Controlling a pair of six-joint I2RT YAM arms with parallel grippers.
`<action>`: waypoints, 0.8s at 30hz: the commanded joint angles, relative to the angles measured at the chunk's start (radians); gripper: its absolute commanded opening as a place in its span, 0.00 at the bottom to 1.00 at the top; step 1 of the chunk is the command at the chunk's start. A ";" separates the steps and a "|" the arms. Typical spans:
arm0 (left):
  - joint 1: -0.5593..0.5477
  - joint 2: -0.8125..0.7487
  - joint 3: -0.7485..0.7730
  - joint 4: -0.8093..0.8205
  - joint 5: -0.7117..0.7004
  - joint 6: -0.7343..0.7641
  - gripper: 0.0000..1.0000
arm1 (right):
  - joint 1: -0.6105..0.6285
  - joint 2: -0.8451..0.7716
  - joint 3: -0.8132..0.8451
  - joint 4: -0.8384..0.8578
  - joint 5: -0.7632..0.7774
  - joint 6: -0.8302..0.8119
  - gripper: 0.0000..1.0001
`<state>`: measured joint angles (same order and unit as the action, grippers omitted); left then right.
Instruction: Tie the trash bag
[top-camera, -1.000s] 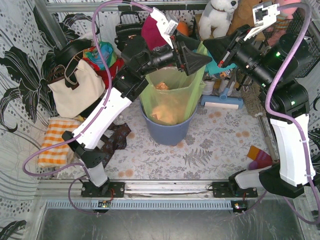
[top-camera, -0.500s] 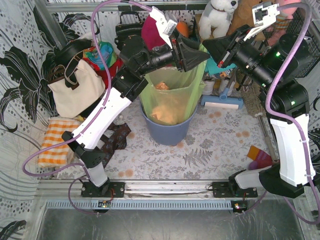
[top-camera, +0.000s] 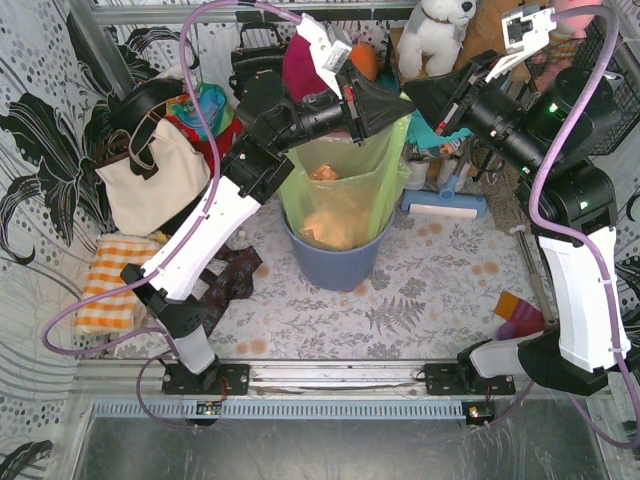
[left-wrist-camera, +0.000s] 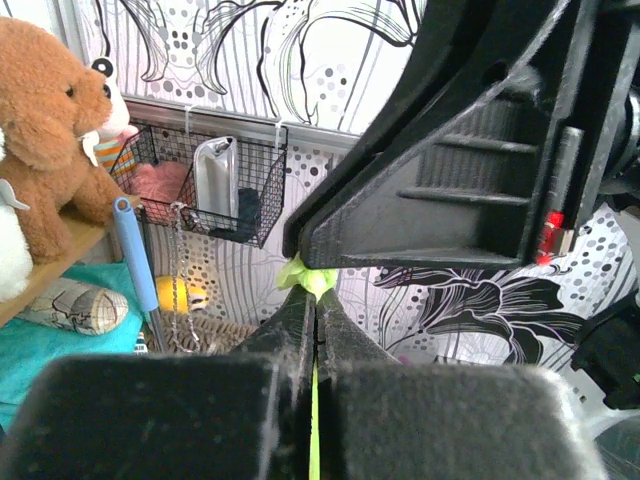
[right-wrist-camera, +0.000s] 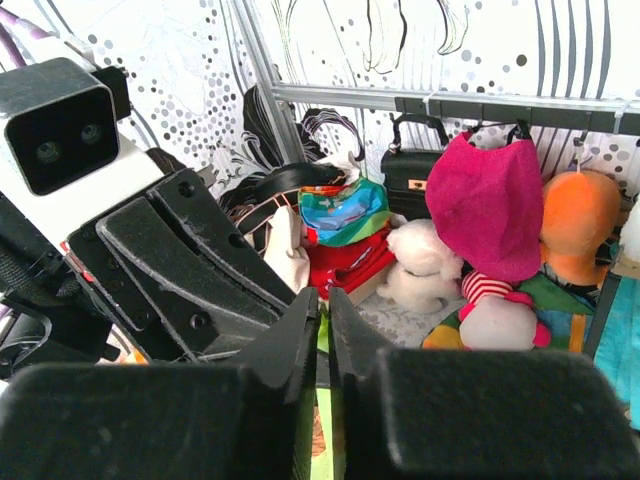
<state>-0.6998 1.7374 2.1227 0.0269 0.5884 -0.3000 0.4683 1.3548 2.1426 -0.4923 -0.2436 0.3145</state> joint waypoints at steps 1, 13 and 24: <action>-0.002 -0.070 -0.034 0.076 0.027 -0.012 0.00 | -0.001 -0.011 0.006 0.028 -0.004 0.000 0.25; -0.003 -0.217 -0.330 0.232 0.184 -0.079 0.00 | -0.001 0.030 0.050 0.034 -0.033 -0.033 0.48; -0.004 -0.325 -0.551 0.345 0.283 -0.086 0.00 | 0.000 0.162 0.130 0.161 -0.452 0.023 0.61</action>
<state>-0.6998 1.4776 1.6218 0.2523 0.8162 -0.3721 0.4683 1.4807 2.2276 -0.4370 -0.4812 0.3023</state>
